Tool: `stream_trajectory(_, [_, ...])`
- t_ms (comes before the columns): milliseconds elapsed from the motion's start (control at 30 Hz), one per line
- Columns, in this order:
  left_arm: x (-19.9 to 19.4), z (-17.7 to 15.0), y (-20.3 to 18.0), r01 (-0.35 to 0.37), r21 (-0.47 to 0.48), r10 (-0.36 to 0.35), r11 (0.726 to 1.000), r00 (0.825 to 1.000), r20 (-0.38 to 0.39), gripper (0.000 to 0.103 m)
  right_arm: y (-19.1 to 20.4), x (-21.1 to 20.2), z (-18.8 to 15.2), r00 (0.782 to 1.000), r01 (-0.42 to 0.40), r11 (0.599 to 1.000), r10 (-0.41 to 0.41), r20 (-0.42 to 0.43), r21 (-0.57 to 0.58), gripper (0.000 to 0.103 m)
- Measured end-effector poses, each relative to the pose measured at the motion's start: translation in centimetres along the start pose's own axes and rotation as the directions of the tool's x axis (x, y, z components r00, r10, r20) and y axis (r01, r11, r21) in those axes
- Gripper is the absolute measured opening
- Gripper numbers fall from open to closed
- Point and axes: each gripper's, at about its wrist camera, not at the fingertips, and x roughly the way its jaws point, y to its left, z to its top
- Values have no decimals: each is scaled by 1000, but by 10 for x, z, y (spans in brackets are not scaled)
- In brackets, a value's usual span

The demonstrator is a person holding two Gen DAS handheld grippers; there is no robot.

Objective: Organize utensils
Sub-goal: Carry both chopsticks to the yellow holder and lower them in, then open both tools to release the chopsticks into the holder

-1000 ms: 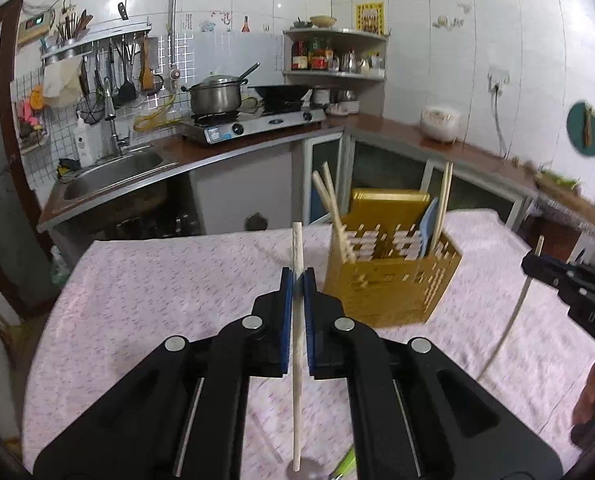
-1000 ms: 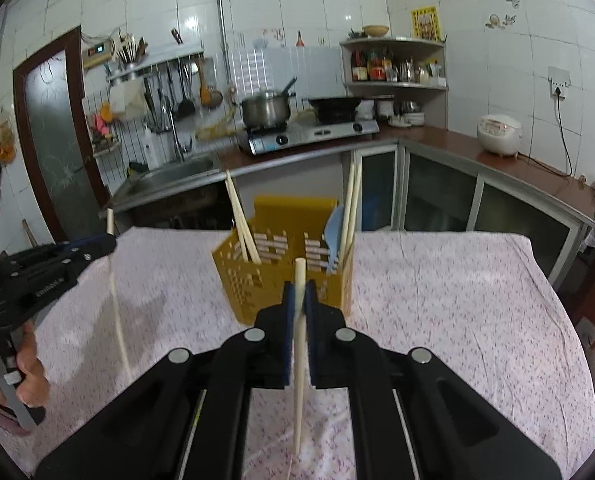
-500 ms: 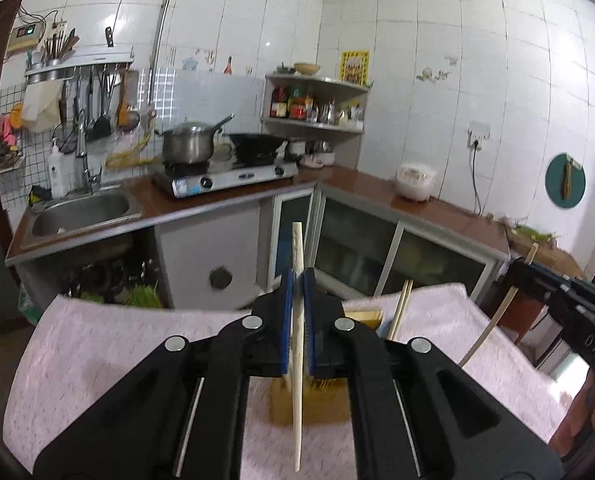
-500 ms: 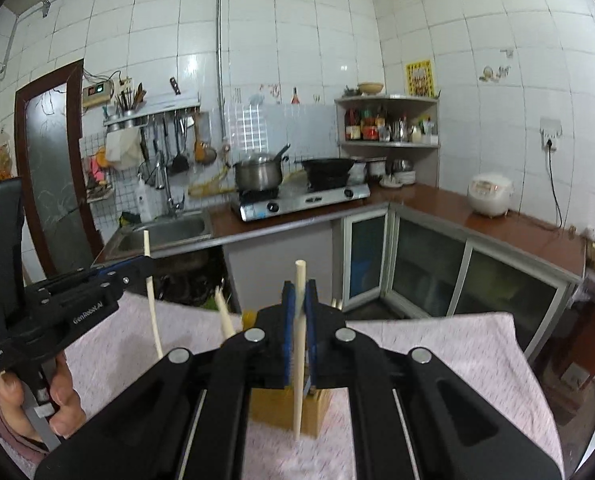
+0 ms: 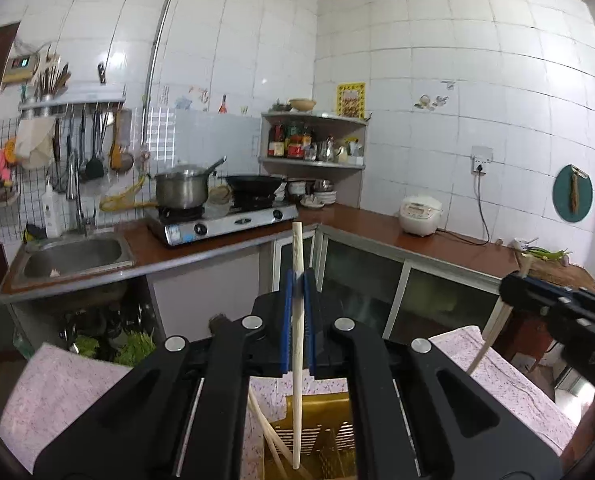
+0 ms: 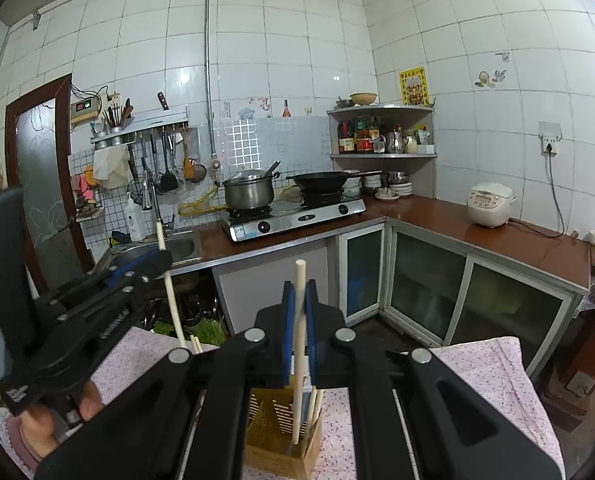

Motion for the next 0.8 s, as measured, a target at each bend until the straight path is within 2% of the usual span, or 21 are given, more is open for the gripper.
stream_trajectory(200, [26, -30, 13, 12, -19, -13, 1000, 998, -54, 4, 1, 17, -16, 1000, -12, 1000, 12, -17, 3, 6])
stream_trajectory(533, [50, -84, 32, 19, -18, -22, 1000, 986, -163, 4, 2, 60, -75, 992, -19, 1000, 17, -126, -10, 6])
stream_trajectory(667, [54, -99, 37, 14, -9, -16, 1000, 982, -190, 4, 0, 69, -96, 987, -16, 1000, 14, -161, -6, 6])
stream_trajectory(800, [53, -102, 39, 19, -14, -21, 1000, 977, -211, 5, 1, 70, -100, 985, -16, 1000, 14, -170, -7, 6])
